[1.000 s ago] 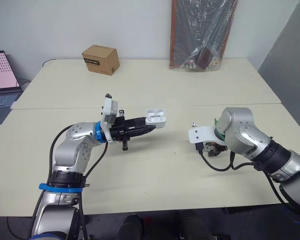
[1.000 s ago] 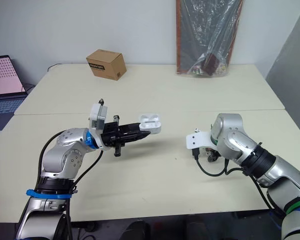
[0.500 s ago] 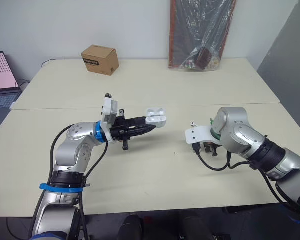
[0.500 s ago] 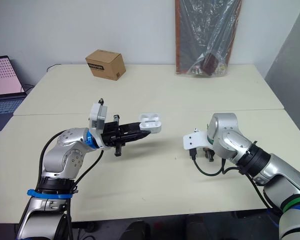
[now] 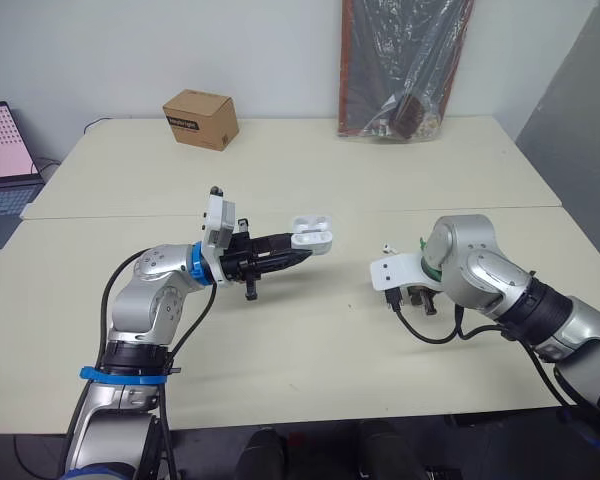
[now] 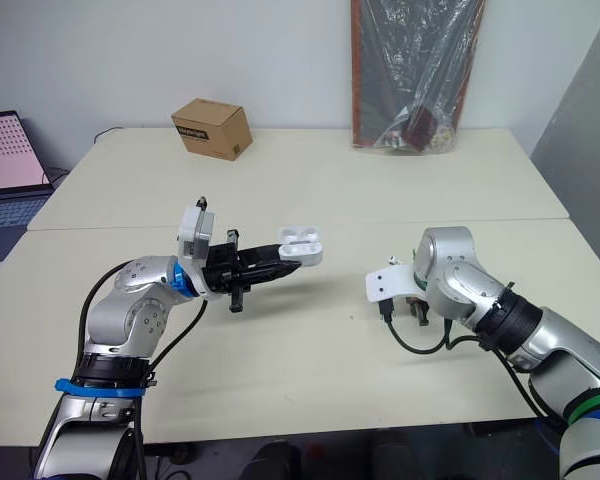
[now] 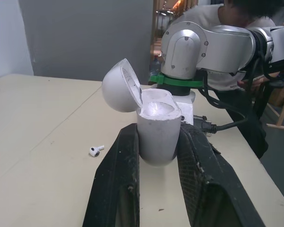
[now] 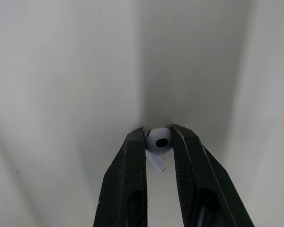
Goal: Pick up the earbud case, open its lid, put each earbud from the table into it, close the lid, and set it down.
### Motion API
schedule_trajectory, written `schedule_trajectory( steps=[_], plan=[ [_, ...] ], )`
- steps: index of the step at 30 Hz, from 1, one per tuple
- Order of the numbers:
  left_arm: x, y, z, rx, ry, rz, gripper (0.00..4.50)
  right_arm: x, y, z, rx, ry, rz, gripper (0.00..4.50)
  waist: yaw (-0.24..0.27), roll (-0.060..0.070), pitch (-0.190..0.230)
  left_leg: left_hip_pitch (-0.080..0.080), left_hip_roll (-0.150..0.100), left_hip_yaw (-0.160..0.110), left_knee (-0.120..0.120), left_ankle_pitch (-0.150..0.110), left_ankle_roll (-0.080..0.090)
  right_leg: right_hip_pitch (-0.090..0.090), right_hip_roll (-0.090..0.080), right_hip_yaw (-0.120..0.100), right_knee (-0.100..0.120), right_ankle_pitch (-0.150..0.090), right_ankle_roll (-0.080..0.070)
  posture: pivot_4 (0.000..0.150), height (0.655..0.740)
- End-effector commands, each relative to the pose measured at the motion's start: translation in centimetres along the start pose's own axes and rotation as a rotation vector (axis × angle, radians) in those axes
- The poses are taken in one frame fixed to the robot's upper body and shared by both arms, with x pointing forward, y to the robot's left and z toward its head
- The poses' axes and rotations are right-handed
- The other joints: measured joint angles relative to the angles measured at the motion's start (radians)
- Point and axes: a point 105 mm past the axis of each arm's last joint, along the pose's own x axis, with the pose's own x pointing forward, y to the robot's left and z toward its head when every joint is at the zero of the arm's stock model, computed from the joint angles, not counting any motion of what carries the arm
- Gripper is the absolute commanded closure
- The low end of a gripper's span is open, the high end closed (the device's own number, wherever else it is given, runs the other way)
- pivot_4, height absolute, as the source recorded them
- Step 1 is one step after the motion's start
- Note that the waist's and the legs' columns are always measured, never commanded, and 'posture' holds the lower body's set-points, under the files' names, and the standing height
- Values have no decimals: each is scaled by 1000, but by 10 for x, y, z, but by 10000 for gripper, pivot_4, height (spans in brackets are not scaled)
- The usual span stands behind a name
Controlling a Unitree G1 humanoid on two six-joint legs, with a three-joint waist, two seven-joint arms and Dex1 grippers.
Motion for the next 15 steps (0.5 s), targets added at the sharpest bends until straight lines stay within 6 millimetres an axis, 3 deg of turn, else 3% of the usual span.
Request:
schedule_trajectory(
  steps=[1, 5, 11, 15],
  plan=[
    [0, 4, 6, 45, -37, 20, 37771, -26, -1, -2, 69, -99, -44, 40867, 3, 0, 0, -1, 0, 0, 0, 0, 0, 0, 0, 0, 0, 0, 0, 1500, 7400],
    [-3, 7, 2, 47, -52, 43, 37771, -48, 0, 0, 281, -303, -104, 40867, 5, 0, 0, -1, 0, -1, 0, 0, 0, 0, 0, 0, 0, 0, 0, 1500, 7400],
    [0, 12, 1, 50, -82, 63, 37771, -83, 6, 21, 694, -845, -82, 40867, 6, 0, 0, 0, 0, -1, 0, 0, 0, 0, 0, -1, 1, 0, 0, 1500, 7400],
    [4, 15, 1, 62, -96, 73, 37771, -106, 8, 30, 835, -1103, -152, 40867, 8, 0, 0, -1, -1, -1, 0, 0, 0, 0, 0, -1, 1, 0, 0, 1500, 7400]
  ],
)
